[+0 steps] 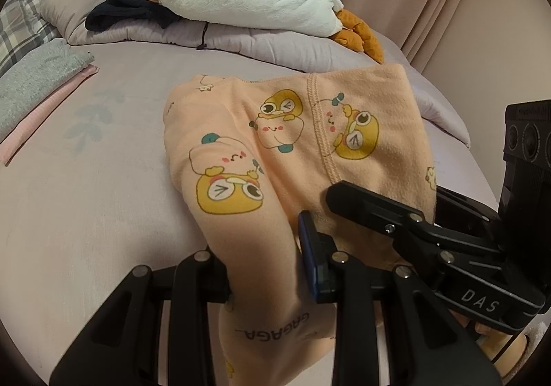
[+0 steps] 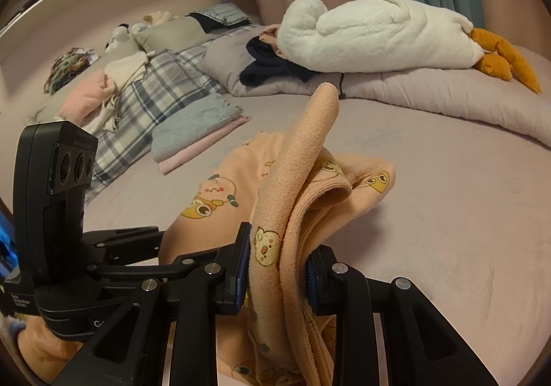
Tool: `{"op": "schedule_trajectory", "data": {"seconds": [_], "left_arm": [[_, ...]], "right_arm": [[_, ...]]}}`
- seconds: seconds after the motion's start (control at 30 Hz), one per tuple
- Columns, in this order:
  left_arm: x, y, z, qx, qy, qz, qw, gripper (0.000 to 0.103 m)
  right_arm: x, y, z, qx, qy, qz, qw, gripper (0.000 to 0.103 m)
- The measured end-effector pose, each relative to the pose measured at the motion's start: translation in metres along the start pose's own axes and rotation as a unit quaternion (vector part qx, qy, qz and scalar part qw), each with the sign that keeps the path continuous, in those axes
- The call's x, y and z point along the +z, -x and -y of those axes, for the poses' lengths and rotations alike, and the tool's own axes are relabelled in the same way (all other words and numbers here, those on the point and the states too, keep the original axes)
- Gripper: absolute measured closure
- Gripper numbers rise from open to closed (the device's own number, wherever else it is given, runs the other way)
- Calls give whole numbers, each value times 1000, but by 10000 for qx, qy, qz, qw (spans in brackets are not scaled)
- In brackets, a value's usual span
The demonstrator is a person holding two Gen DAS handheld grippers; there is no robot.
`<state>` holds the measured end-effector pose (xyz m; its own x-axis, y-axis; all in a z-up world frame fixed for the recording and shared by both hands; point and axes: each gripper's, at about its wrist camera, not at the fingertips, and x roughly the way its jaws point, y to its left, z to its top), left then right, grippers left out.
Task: Fold small clothes
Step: 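Carry the held peach shirt bundle across the bed with both tools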
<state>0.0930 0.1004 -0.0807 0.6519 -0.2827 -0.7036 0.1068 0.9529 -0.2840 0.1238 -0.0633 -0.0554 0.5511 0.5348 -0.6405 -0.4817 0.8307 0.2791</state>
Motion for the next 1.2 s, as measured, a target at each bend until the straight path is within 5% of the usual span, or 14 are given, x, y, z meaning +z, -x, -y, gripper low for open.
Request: {"op": "schedule_trajectory", "data": {"seconds": [1.2], "left_arm": [[14, -53, -24, 228, 44, -390, 9990, 73]], "right_arm": [[-3, -44, 26, -87, -288, -473, 9984, 74]]}}
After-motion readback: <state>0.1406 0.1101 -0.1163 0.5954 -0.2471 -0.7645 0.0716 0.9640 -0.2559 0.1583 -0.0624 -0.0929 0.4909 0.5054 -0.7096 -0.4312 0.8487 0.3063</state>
